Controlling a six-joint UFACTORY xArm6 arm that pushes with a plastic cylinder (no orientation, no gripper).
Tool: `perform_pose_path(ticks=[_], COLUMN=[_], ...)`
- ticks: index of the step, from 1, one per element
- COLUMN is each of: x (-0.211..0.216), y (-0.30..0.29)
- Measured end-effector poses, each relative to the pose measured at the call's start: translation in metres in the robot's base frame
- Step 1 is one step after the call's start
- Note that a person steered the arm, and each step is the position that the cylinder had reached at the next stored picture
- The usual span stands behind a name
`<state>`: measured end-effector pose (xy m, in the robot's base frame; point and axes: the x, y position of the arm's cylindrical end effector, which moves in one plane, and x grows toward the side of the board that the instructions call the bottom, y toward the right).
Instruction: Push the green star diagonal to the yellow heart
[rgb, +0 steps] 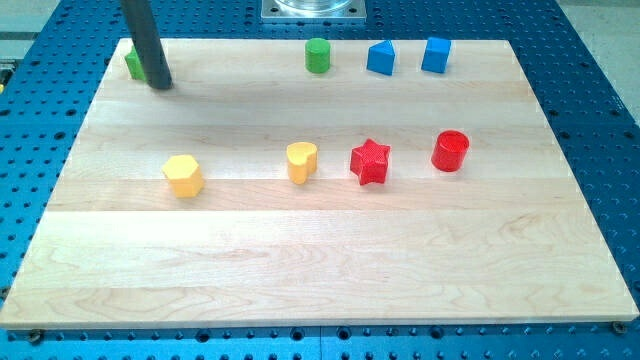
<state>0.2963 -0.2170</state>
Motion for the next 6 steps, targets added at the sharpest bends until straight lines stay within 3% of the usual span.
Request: perform_pose_path(ticks=[1,2,3,4,6], x=[0.047,0.060,0.085,0.077,-0.051], y=[0.011,0.046,0.020,-0.068,-0.072])
